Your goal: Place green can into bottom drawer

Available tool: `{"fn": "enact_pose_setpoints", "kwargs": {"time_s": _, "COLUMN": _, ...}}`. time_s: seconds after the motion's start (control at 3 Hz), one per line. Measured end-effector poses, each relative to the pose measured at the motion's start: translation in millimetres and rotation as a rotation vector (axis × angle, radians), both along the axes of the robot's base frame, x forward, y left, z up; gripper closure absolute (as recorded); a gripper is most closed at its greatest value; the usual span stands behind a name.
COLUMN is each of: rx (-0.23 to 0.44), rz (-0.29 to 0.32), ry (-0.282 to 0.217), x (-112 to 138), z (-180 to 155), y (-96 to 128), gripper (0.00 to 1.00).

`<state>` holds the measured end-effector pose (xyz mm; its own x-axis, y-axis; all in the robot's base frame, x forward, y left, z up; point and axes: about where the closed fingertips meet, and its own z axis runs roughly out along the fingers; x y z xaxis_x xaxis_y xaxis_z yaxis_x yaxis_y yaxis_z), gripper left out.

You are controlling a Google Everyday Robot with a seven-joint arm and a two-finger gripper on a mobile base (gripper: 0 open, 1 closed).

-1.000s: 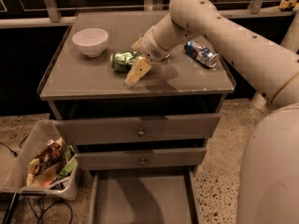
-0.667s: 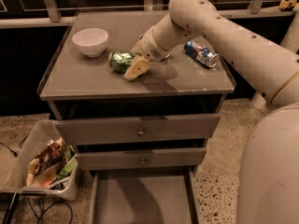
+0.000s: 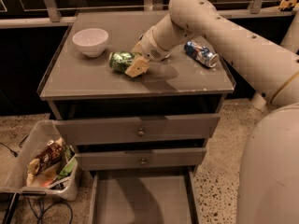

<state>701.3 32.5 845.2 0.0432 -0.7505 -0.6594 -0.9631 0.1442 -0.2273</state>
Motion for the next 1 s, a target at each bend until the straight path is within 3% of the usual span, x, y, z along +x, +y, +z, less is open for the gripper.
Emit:
{"fn": "enact_pose_setpoints", "kwargs": {"time_s": 0.33, "rx": -0.005, "rz": -0.007, "ry": 0.003, "x": -10, "z": -1, "y": -8, "gripper": 1.0}}
{"fn": "enact_pose_setpoints", "kwargs": {"time_s": 0.67, "rx": 0.015, "rz": -0.033, "ry": -0.037, "x": -41, "z": 13, "y": -30, "gripper": 1.0}}
{"fn": "enact_pose_setpoints", "kwargs": {"time_s": 1.0, "rx": 0.042, "rz": -0.097, "ry": -0.073, "x": -92, "z": 22, "y": -67, "gripper": 1.0}}
